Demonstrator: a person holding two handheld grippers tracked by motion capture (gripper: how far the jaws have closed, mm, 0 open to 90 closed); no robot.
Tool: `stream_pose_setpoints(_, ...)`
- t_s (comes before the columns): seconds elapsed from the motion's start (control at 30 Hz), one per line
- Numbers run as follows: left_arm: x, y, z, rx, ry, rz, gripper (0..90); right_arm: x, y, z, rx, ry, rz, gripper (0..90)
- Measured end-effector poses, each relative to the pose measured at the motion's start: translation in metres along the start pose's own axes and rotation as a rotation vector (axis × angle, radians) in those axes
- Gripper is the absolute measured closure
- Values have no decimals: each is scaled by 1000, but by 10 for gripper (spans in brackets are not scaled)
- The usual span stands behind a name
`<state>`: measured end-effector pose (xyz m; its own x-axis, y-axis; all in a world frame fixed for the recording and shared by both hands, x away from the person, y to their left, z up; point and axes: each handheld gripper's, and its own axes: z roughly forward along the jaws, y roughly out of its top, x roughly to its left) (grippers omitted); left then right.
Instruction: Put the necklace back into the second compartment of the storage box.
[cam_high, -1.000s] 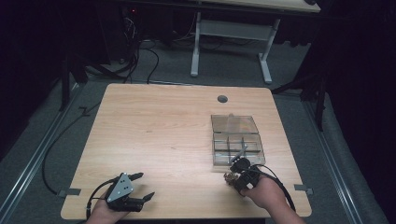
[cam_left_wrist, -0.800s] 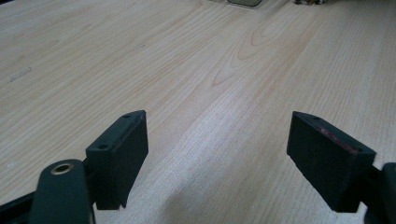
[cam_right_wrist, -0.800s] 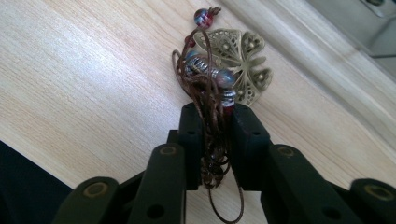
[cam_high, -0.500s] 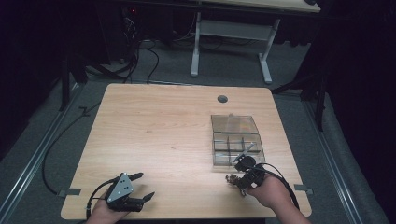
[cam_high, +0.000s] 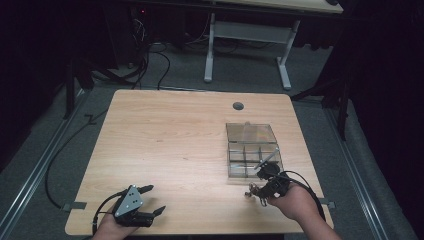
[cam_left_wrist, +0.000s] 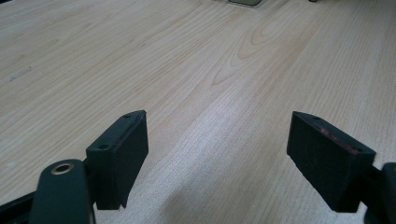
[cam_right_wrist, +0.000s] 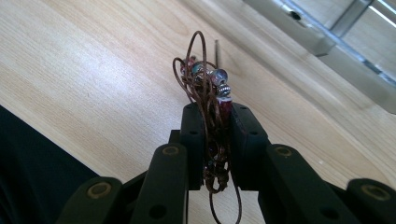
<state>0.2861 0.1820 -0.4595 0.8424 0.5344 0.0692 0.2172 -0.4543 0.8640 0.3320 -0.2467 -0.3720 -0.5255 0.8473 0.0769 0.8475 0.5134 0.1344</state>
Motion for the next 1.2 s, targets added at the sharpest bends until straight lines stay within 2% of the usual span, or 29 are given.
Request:
stream_pose_setpoints(0.33,0,0,0,0,0,0,211,-2,4,-15,-25,-3,-6,775)
stream_pose_setpoints(0.4,0,0,0,0,0,-1,211,-2,5,-22,-25,-16,6,776)
stream_pose_setpoints(0.43,0,0,0,0,0,-2,211,-4,6,-24,-36,-15,-5,776)
stream_pose_setpoints(0.6,0,0,0,-1,-2,-3,211,-9,9,-34,-45,-3,3,776)
stream_pose_setpoints(0.97,0,0,0,2,-4,1,211,-19,21,-44,-44,-5,19,777)
stream_pose_setpoints(1.2,0,0,-1,1,-6,-2,211,-22,31,-50,-65,-6,19,777)
